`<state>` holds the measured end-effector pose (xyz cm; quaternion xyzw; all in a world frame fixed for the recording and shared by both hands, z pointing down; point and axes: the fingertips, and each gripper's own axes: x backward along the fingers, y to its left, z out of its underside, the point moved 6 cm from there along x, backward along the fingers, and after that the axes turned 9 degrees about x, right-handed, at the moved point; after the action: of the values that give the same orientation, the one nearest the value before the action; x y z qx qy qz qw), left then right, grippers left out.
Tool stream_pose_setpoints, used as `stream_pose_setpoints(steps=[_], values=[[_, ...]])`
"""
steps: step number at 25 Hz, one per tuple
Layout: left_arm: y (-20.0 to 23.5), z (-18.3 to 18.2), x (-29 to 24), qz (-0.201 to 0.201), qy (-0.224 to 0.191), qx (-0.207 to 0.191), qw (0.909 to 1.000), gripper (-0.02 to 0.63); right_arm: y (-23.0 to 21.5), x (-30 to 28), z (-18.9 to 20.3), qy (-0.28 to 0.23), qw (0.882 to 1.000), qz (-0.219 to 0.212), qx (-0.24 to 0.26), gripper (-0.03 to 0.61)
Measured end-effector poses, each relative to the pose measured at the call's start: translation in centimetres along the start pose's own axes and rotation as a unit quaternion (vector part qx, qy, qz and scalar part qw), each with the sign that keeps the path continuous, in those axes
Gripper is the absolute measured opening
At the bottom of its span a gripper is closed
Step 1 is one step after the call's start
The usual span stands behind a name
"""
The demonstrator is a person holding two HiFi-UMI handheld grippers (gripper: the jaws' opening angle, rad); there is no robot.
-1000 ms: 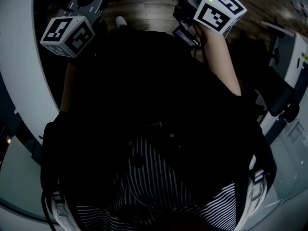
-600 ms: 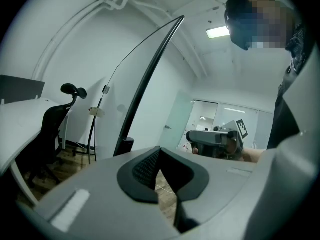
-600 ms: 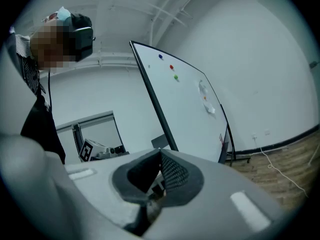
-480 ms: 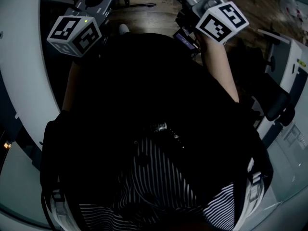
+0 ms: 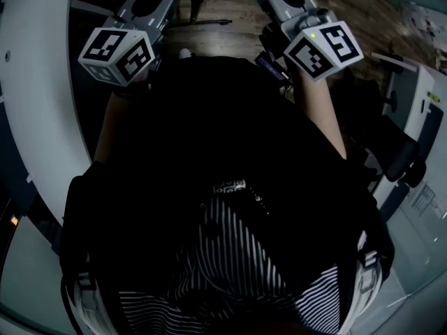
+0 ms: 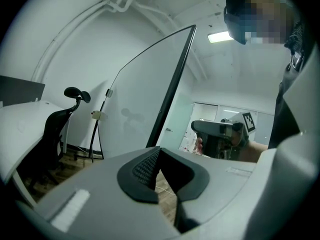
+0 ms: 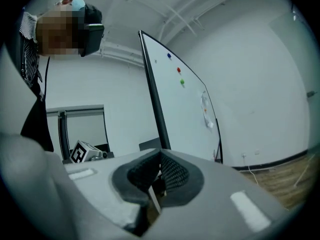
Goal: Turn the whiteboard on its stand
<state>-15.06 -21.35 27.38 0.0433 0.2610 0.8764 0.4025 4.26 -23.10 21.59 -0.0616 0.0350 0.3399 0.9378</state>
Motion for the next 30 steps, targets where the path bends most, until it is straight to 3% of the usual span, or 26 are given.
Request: stream_pose_setpoints(steps=[6, 7, 10, 19, 30], values=[[2.4, 1.0, 1.1, 0.002, 0.009, 0.017, 0.9998, 0.000, 1.0, -2.8, -0.8, 0.011, 0.999, 0.014, 0.037, 0.005], [2.7, 0.8, 1.0, 0.003, 0.010, 0.019, 0.9998, 0.001, 1.0, -3.3, -1.0, 0.013, 0.999, 0.014, 0.040, 0.047], [3.0, 0.4, 1.0, 0.005, 0.008, 0.025, 0.9996, 0.001, 1.0, -4.5, -1.2, 0.024, 0.999, 0.008, 0.035, 0.117], [4.5, -0.5, -0.7, 0.004, 0.011, 0.024, 0.9996, 0.000, -0.2, -6.2, -0.2, 0.052, 0.998, 0.002, 0.033, 0.156], [5.7, 1.0, -0.6, 0.004, 0.024, 0.032, 0.9992, 0.000, 0.0, -8.8, 1.7, 0.078, 0.997, -0.015, 0.022, 0.233]])
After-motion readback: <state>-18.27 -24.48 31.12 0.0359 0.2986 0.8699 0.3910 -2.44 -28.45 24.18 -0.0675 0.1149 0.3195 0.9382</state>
